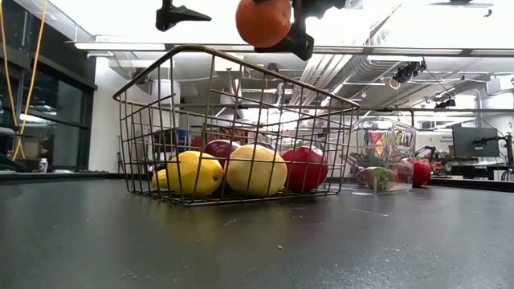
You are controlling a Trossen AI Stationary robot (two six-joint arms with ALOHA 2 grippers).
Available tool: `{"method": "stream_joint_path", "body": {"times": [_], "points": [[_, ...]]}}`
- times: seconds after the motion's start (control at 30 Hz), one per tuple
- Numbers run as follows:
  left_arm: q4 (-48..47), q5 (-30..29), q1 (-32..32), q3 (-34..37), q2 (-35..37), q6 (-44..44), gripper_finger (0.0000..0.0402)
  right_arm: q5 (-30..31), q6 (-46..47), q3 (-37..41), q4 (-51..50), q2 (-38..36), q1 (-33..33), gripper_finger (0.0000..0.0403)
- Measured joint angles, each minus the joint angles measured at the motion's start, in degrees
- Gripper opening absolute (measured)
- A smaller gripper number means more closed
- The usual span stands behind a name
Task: Sort produce into baskets
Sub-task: Put the orange into the gold wire basket, then put the tomato into the gold wire basket
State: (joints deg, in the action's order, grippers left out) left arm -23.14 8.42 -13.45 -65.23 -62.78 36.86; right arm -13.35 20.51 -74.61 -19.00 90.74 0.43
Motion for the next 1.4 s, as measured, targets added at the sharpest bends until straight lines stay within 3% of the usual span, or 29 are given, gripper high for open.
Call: {"method": "stream_joint_path", "body": {"times": [0.3,0.47,0.67,0.77,0.9,1.03,1.1,1.27,1.4], "points": [[0.04,-0.02,0.0,0.0,0.0,0.41,0.0395,6.68,-1.96,0.0,0.01,0.09,1.8,0.0396],[0.09,-0.02,-0.02,0.0,0.0,0.55,0.0395,9.99,-5.08,0.0,0.04,0.17,2.14,0.0395],[0.13,-0.04,-0.02,0.0,0.0,0.51,0.0395,10.38,-4.42,-0.02,-0.37,-3.4,-1.84,0.0395],[0.13,-0.26,-0.02,0.0,0.0,0.24,0.0395,10.7,-3.9,-0.11,-3.24,-5.72,-4.31,0.0395],[0.21,-0.77,-0.02,0.0,0.0,-1.16,0.0395,16.99,-3.98,-0.11,-10.84,-7.68,-6.54,0.0395],[0.28,-1.11,-0.02,0.0,0.0,-2.5,0.0395,18.65,-4.24,-0.09,-19.28,-7.64,-8.53,0.0395],[0.28,-1.11,-0.02,0.0,0.0,-3.45,0.0395,23.41,0.11,-0.11,-24.9,-7.29,-9.46,0.0395],[0.24,-0.08,-0.94,0.0,0.0,-5.93,0.0395,42.2,20.0,1.32,-43.54,-7.33,-15.09,0.0394],[-0.31,2.79,-2.16,0.0,0.0,-8.78,0.0395,44.64,31.25,4.1,-54.73,-7.54,-24.24,0.0394]]}}
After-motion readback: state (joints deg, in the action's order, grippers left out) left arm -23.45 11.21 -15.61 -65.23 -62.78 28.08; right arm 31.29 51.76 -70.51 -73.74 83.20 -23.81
